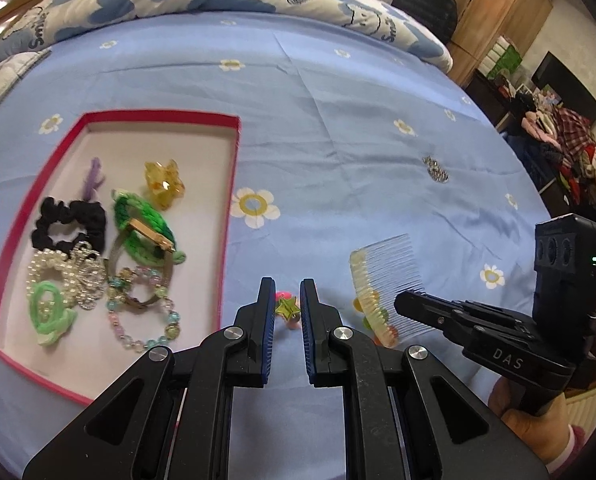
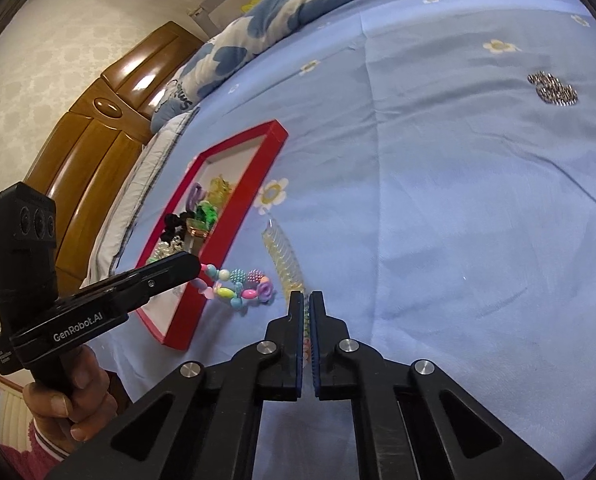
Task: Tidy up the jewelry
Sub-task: 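Grasp the beaded hair clip with the left tool while the right tool grasps the clear comb, then carry hair clip and comb into the red tray and open both tools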
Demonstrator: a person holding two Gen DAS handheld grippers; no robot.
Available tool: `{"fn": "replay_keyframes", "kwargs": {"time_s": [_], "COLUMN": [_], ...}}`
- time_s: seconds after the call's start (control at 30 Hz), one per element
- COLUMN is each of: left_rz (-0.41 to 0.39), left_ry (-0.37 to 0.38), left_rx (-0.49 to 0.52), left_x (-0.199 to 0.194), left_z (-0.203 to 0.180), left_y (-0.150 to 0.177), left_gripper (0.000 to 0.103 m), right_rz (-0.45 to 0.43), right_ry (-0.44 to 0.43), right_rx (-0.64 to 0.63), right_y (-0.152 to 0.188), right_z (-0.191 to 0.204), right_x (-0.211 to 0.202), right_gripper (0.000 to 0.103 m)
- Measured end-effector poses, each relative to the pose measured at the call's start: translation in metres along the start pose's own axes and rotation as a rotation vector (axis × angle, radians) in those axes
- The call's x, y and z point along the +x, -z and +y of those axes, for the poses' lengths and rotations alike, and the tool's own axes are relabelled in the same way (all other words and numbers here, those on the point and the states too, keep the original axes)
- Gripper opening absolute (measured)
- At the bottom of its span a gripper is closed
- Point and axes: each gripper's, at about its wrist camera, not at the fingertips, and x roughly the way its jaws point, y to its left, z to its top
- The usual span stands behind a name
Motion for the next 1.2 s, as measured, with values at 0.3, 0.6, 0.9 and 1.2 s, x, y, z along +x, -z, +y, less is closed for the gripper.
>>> {"fn": "replay_keyframes", "kwargs": {"time_s": [0.3, 0.6, 0.9, 1.2], "left_rz": [-0.061, -0.121, -0.149, -0.135], "left_ry": [-0.001, -0.026, -0.054, -0.066], "left_rx": [-0.058, -0.121, -0.185, -0.238], "left_x": [-0.036, -0.065, -0.078, -0.071], "left_z": [0.027, 0.061, 0.098, 0.125], "left_y": [0.000, 0.001, 0.006, 0.014], "left_gripper": [0.011, 0.011, 0.011, 0.011], "right_rz": [-0.004, 0.005, 0.035, 0.092], "right_ry": [-0.024, -0.058, -0.092, -0.106], "right_rx": [-0.040, -0.119, -0.189, -0.232], "right_y": [-0.009, -0.017, -0.018, -0.013], "right_z": [0.028, 0.071, 0.111, 0.139], "right_x": [0.004, 0.017, 0.037, 0.068], "right_gripper": [0.002, 0.002, 0.002, 0.002]}}
